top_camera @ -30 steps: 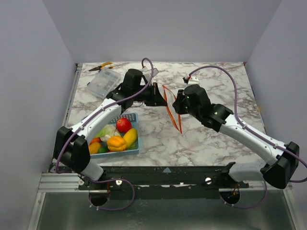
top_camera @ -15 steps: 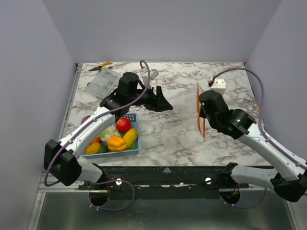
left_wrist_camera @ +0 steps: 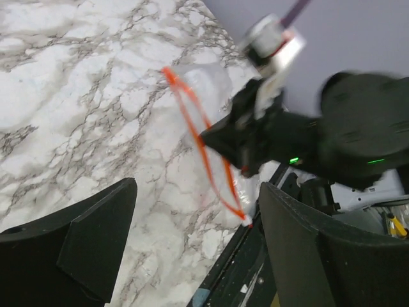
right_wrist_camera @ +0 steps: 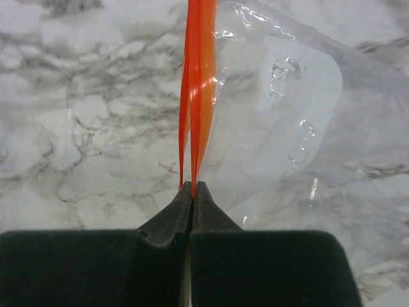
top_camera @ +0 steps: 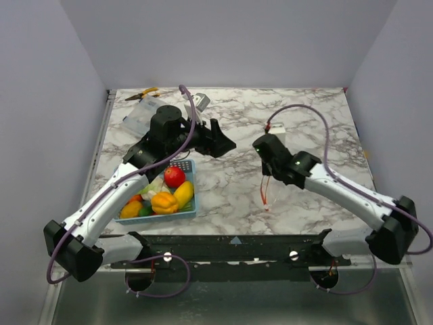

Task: Place the food in the zip-top bag and seal the zipper
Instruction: Open the zipper of the food storage bag at the center of the board.

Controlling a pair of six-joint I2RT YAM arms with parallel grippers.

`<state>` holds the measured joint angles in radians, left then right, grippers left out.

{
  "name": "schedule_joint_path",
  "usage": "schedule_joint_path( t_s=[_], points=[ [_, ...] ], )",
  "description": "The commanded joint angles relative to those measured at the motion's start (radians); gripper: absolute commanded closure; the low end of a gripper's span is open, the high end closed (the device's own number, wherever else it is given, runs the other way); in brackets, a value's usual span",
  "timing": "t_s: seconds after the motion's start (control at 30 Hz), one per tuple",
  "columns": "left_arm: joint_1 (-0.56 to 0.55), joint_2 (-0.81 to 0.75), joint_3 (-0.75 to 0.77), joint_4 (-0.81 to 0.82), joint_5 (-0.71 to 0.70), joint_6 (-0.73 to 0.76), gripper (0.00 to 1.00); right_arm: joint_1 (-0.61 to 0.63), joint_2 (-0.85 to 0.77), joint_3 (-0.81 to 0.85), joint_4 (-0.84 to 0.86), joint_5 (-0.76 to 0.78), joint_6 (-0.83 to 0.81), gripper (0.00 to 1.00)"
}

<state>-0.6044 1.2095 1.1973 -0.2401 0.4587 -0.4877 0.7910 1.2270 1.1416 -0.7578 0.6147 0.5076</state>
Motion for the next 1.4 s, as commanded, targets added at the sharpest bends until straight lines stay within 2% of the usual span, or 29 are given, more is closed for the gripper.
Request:
schedule_joint_path(
  t_s=[0.0,0.07,0.17,0.23,0.3,0.37,0.43,0.57,0.67,0.87,0.93,1.07,1.17,1.23,1.27,1.37],
  points=[
    [0.000,-0.099,-0.027,-0.077,-0.103,-0.084,0.20,0.007,0.117,-0.133,0.316,-0.302,0.015,0.99],
    [-0.001,-0.164,-0.140,-0.006,-0.062,-0.174,0.20,0.007,0.124,-0.184,0.420,-0.396,0.016,0.99],
    [-0.007,-0.241,-0.337,0.153,-0.004,-0.332,0.19,0.007,0.114,-0.235,0.493,-0.427,0.029,0.99],
    [-0.038,-0.247,-0.431,0.233,0.004,-0.387,0.19,0.007,0.099,-0.269,0.525,-0.431,0.039,0.99],
    [-0.093,-0.221,-0.468,0.281,-0.046,-0.391,0.19,0.007,0.075,-0.302,0.561,-0.436,0.061,0.99],
    [-0.156,-0.167,-0.461,0.289,-0.124,-0.387,0.19,0.007,0.046,-0.351,0.631,-0.454,0.084,0.99],
    [-0.208,-0.100,-0.444,0.295,-0.209,-0.398,0.23,0.007,0.024,-0.381,0.663,-0.456,0.106,0.99],
    [-0.294,-0.030,-0.474,0.360,-0.426,-0.392,0.50,0.005,-0.016,-0.401,0.672,-0.455,0.131,0.99],
    [-0.339,0.007,-0.484,0.389,-0.523,-0.347,0.62,0.005,-0.043,-0.397,0.657,-0.477,0.131,0.99],
    [-0.356,0.113,-0.446,0.368,-0.543,-0.315,0.69,0.005,-0.090,-0.399,0.630,-0.504,0.113,0.99],
    [-0.356,0.146,-0.427,0.340,-0.570,-0.308,0.75,0.005,-0.085,-0.392,0.626,-0.500,0.103,0.99],
    [-0.355,0.197,-0.394,0.314,-0.580,-0.289,0.72,0.005,-0.072,-0.366,0.613,-0.510,0.090,0.99],
    [-0.353,0.235,-0.347,0.276,-0.592,-0.275,0.80,0.005,-0.079,-0.360,0.605,-0.507,0.077,0.99],
    [-0.346,0.251,-0.324,0.271,-0.575,-0.258,0.95,0.004,-0.083,-0.342,0.561,-0.466,0.057,0.99],
    [-0.334,0.253,-0.317,0.246,-0.581,-0.273,1.00,0.006,-0.085,-0.326,0.517,-0.401,0.044,0.99],
    [-0.268,0.208,-0.393,0.286,-0.549,-0.332,1.00,0.005,-0.100,-0.279,0.337,-0.157,0.007,0.99]
  ],
)
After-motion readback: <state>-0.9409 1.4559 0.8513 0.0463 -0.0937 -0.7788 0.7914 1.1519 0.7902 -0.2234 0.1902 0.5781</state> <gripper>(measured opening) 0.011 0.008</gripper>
